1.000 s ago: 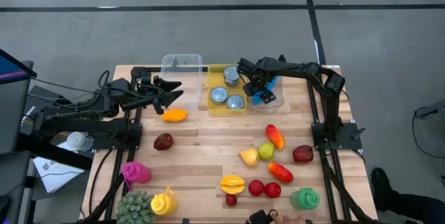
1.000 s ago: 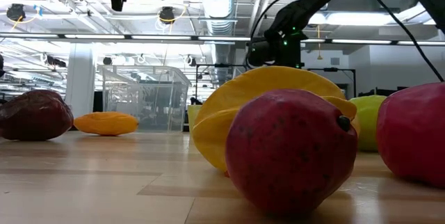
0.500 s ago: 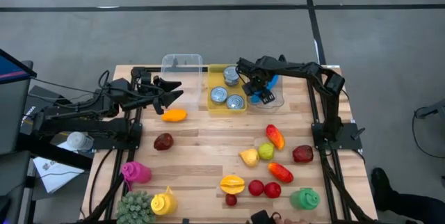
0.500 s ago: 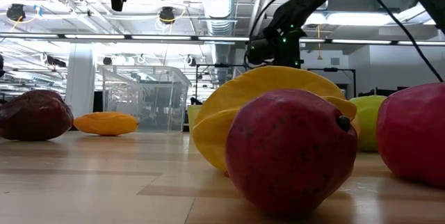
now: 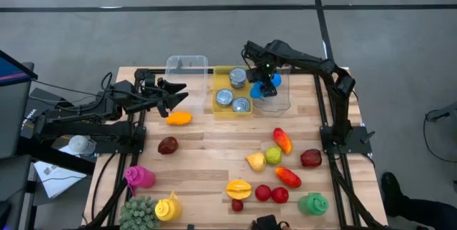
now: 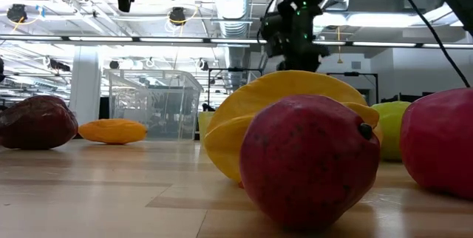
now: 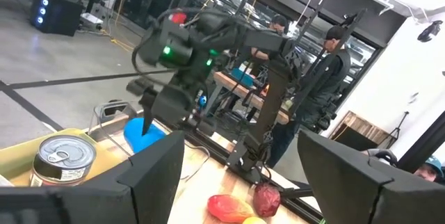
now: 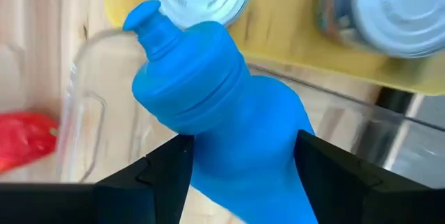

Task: Pick & Place Food Item
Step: Put the blue tumbler into the transparent bin

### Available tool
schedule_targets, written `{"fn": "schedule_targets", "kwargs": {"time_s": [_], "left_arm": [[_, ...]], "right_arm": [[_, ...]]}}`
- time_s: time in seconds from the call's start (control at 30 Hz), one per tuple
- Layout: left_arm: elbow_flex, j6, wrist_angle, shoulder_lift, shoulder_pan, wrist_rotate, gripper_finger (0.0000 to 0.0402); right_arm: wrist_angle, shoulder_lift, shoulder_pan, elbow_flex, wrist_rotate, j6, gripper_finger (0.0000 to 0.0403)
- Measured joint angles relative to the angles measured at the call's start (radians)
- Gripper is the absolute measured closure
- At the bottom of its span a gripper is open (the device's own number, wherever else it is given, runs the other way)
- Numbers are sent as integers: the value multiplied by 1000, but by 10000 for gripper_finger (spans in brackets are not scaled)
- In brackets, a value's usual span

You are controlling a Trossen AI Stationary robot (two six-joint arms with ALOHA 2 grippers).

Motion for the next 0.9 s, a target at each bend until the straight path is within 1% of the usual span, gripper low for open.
{"fn": "schedule_targets", "kwargs": {"time_s": [0.17, 0.3, 0.5, 0.57, 0.67, 0.73, 0.83, 0.9], "left_arm": [[0, 22, 0, 0, 0, -20, 128], [0, 26, 0, 0, 0, -22, 128], [0, 28, 1, 29, 0, -22, 128], [0, 28, 1, 44, 0, -22, 128], [0, 28, 6, 71, 0, -22, 128], [0, 28, 11, 85, 0, -22, 128], [0, 28, 30, 105, 0, -21, 128], [0, 28, 60, 110, 0, -21, 128]], "right_arm": [[-56, 0, -17, 103, -70, 56, 169], [-85, 0, -35, 169, -157, 102, 169], [-117, -42, -80, 191, -252, 144, 169], [-129, -59, -108, 191, -252, 158, 171], [-129, -85, -150, 191, -202, 211, 177], [-128, -90, -169, 191, -189, 249, 181], [-103, -87, -163, 190, -188, 278, 183], [-60, -76, -136, 192, -191, 280, 177]]}}
